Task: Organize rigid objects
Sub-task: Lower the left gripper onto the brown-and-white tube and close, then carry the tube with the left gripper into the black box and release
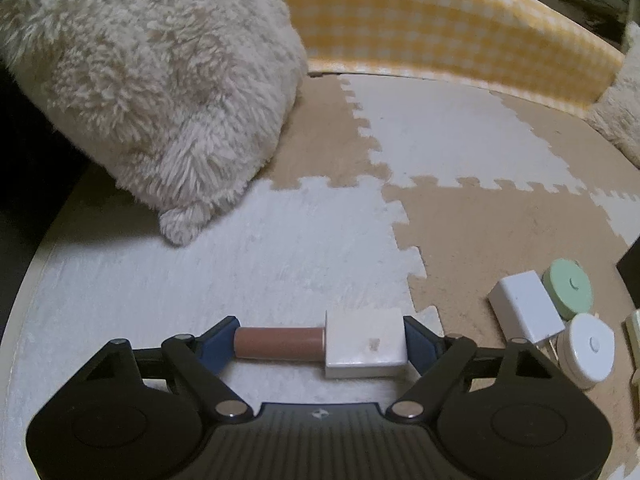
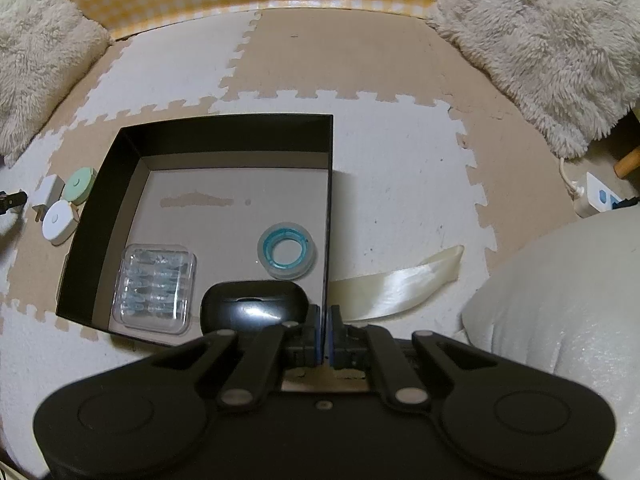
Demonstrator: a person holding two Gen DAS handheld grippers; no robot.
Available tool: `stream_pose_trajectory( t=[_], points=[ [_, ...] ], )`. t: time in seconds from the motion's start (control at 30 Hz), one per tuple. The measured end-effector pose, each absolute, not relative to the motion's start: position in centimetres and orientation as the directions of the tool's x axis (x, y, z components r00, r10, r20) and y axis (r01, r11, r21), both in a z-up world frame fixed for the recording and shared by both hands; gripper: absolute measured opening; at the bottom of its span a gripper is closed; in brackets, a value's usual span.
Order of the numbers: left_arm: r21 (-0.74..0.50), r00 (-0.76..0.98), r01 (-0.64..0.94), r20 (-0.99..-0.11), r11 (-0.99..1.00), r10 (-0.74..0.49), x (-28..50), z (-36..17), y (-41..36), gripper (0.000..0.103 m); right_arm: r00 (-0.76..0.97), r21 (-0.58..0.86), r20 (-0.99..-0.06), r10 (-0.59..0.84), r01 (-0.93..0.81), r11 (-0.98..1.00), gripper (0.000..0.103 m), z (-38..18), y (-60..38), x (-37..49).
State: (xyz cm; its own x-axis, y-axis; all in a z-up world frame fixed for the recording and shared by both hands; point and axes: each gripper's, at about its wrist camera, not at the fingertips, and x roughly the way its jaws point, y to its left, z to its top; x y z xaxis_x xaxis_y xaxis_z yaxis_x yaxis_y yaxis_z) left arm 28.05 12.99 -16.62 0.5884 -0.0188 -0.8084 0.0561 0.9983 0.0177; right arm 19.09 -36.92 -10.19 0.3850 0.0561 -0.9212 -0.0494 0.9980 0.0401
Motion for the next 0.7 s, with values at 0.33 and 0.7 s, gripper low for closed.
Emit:
stream_pose_trajectory(
  t=[0.33,0.7],
  points=[
    [-0.037,0.522,-0.033,-0.853,0.999,-0.014,28.1,-15.8,11.5,0.085,0.378,0.044,-0.924,0.058,-0.046,0.998,0.003,-10.3,-37.0,19.1],
    [-0.242,0.557,-0.041,-0.811,0.969,-0.179,26.1,-11.9,7.6,0.085,0.366,0.046,-0.929,0.059,-0.046,0.998,0.004,-10.6,-37.0,19.1]
  ],
)
